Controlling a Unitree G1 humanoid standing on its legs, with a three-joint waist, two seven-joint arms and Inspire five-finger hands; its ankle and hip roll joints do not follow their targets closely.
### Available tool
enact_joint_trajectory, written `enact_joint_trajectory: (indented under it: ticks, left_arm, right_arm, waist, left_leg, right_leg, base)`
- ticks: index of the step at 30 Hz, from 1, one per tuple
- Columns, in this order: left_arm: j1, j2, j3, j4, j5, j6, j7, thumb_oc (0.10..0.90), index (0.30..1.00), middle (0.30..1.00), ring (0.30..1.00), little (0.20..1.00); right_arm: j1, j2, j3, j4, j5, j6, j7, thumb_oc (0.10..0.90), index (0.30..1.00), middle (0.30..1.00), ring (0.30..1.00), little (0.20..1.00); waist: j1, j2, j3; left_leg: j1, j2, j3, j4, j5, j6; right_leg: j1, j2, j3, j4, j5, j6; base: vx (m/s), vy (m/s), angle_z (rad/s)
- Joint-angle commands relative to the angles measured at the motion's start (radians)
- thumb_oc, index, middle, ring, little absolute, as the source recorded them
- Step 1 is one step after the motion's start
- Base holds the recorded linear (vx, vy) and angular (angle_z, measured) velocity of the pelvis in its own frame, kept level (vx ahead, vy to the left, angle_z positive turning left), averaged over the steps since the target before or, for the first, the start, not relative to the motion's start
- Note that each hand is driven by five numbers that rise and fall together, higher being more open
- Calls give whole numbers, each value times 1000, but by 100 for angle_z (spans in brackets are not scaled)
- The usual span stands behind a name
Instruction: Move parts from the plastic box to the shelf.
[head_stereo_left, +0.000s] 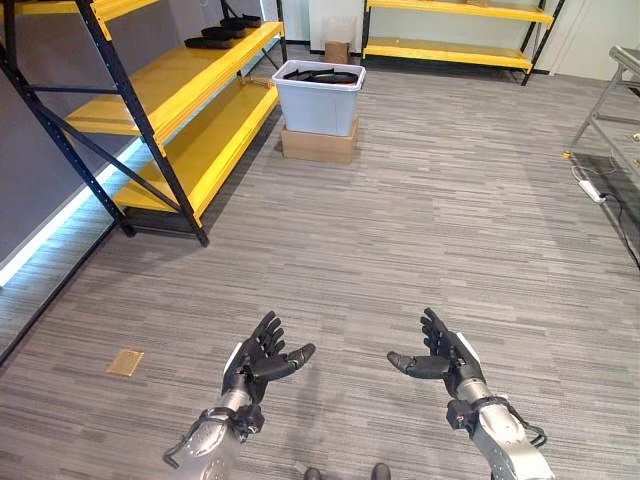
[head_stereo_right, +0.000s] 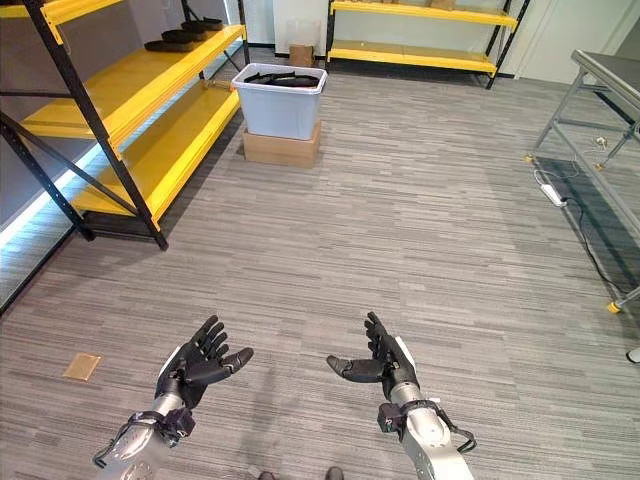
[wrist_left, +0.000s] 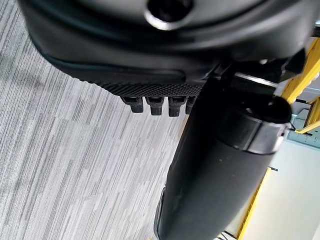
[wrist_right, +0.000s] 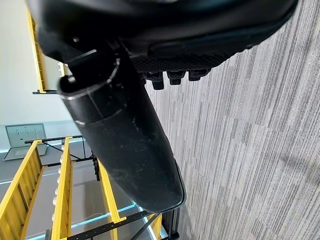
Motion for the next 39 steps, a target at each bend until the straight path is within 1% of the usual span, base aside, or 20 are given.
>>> enact_joint_trajectory:
  ticks: [1,2,5,6,7,8,9,11,13,16,18,19,20,23,25,29,30,37,38,39]
  left_arm:
    - [-125,47,-2,-62,27,-62,-49,900,1000,1000,1000,1000]
    - [-129,43,-9,-66,13,-56,-46,900,1000,1000,1000,1000]
    - [-131,34,-13,-65,6,-51,-38,900,1000,1000,1000,1000]
    - [-129,25,-27,-56,5,-53,-35,900,1000,1000,1000,1000]
    - [-129,22,-32,-52,3,-54,-37,900,1000,1000,1000,1000]
    - [-129,11,-47,-36,-1,-59,-54,900,1000,1000,1000,1000]
    - [-130,10,-49,-36,1,-59,-55,900,1000,1000,1000,1000]
    - [-133,8,-75,-49,16,-36,-50,900,1000,1000,1000,1000]
    - [-130,7,-92,-49,19,-43,-36,900,1000,1000,1000,1000]
    - [-113,1,-104,-44,15,-64,-30,900,1000,1000,1000,1000]
    - [-94,-3,-111,-52,22,-80,-36,900,1000,1000,1000,1000]
    - [-86,-13,-121,-59,29,-100,-37,900,1000,1000,1000,1000]
    - [-85,-15,-123,-61,29,-103,-36,900,1000,1000,1000,1000]
    - [-79,-15,-132,-62,12,-122,-27,900,1000,1000,1000,1000]
    - [-77,-8,-127,-71,12,-114,-29,900,1000,1000,1000,1000]
    - [-64,-2,-119,-72,0,-126,-45,900,1000,1000,1000,1000]
    - [-58,1,-117,-90,6,-127,-53,900,1000,1000,1000,1000]
    - [-75,2,-112,-114,3,-178,-48,900,1000,1000,1000,1000]
    - [-93,-2,-113,-115,9,-182,-37,900,1000,1000,1000,1000]
    - [-99,-2,-114,-113,10,-183,-34,900,1000,1000,1000,1000]
  right_arm:
    - [-140,26,-15,-52,19,-140,-13,900,1000,1000,1000,1000]
    - [-142,27,-15,-53,16,-142,-13,900,1000,1000,1000,1000]
    - [-141,33,-13,-49,9,-145,-17,900,1000,1000,1000,1000]
    - [-144,33,-13,-38,9,-151,-11,900,1000,1000,1000,1000]
    - [-143,31,-13,-37,8,-153,-11,900,1000,1000,1000,1000]
    - [-136,25,-13,-39,11,-157,-11,900,1000,1000,1000,1000]
    - [-136,24,-14,-40,12,-157,-10,900,1000,1000,1000,1000]
    - [-132,18,-27,-48,20,-154,2,900,1000,1000,1000,1000]
    - [-134,13,-36,-38,29,-161,25,900,1000,1000,1000,1000]
    - [-120,7,-45,-40,33,-165,42,900,1000,1000,1000,1000]
    - [-103,1,-49,-52,30,-178,45,900,1000,1000,1000,1000]
    - [-98,-10,-46,-59,31,-188,31,900,1000,1000,1000,1000]
    - [-99,-13,-45,-60,32,-188,27,900,1000,1000,1000,1000]
    - [-105,-19,-33,-61,23,-186,6,900,1000,1000,1000,1000]
    - [-102,-15,-21,-59,23,-181,-9,900,1000,1000,1000,1000]
    - [-84,-20,-34,-70,38,-167,6,900,1000,1000,1000,1000]
    - [-73,-22,-36,-79,28,-140,29,900,1000,1000,1000,1000]
    - [-42,-35,-21,-96,20,-163,14,900,1000,1000,1000,1000]
    - [-33,-37,-22,-97,30,-166,19,900,1000,1000,1000,1000]
    - [-31,-37,-22,-95,31,-168,22,900,1000,1000,1000,1000]
  waist:
    - [8,8,-20]
    - [11,17,-8]
    - [16,30,5]
    - [6,29,13]
    - [1,27,15]
    - [-26,14,17]
    - [-30,13,15]
    - [-48,-8,21]
    - [-58,-23,26]
    - [-71,-25,31]
    - [-82,-30,28]
    - [-96,-33,18]
    - [-99,-31,15]
    - [-100,-23,2]
    - [-102,-16,4]
    - [-112,-2,-11]
    - [-115,8,-20]
    - [-139,34,-43]
    - [-149,39,-51]
    - [-151,41,-54]
  left_leg:
    - [-54,-36,-11,107,-141,82]
    - [-57,-44,-19,116,-147,94]
    - [-54,-51,-22,122,-155,101]
    - [-43,-63,-27,128,-165,102]
    - [-39,-68,-31,129,-168,102]
    - [-19,-90,-49,130,-185,104]
    - [-18,-93,-52,129,-186,104]
    - [25,-119,-84,116,-202,98]
    - [51,-140,-110,113,-209,92]
    - [80,-151,-143,115,-223,91]
    - [87,-166,-176,129,-242,101]
    - [92,-188,-215,130,-256,115]
    - [93,-190,-222,132,-259,116]
    - [100,-197,-211,153,-286,114]
    - [97,-185,-183,176,-305,115]
    - [131,-167,-160,201,-322,100]
    - [140,-154,-156,207,-299,80]
    - [137,-117,-164,268,-190,24]
    - [130,-111,-166,309,-151,4]
    - [129,-112,-167,318,-139,-2]
  right_leg:
    - [-104,-102,-11,370,-68,71]
    - [-148,-129,-13,496,-36,70]
    - [-192,-161,-17,604,-13,63]
    - [-228,-135,-7,594,-7,62]
    - [-235,-122,-3,573,-7,62]
    - [-266,-70,19,466,8,67]
    - [-275,-61,21,444,15,67]
    - [-308,-20,2,239,57,92]
    - [-337,-1,3,125,106,113]
    - [-366,16,15,46,148,121]
    - [-371,27,45,18,160,117]
    - [-366,47,97,0,170,109]
    - [-367,50,101,3,171,106]
    - [-361,50,79,63,155,90]
    - [-350,48,63,135,103,65]
    - [-340,51,36,177,45,40]
    - [-330,57,24,181,22,21]
    - [-331,87,28,228,-42,-28]
    - [-324,96,40,220,-47,-38]
    - [-322,97,41,217,-48,-40]
  base:
    - [-44,242,-6]
    - [-20,194,-3]
    - [41,156,-7]
    - [124,117,-6]
    - [247,70,-1]
    - [192,12,4]
    - [333,-16,25]
    - [360,-65,40]
    - [336,-73,30]
    - [386,-52,18]
    - [391,-56,21]
    - [322,-46,37]
    - [382,-52,51]
    - [365,-73,41]
    - [475,-128,18]
    - [431,-160,9]
    - [515,-231,16]
    - [333,-162,5]
    - [213,-110,6]
    - [292,-146,12]
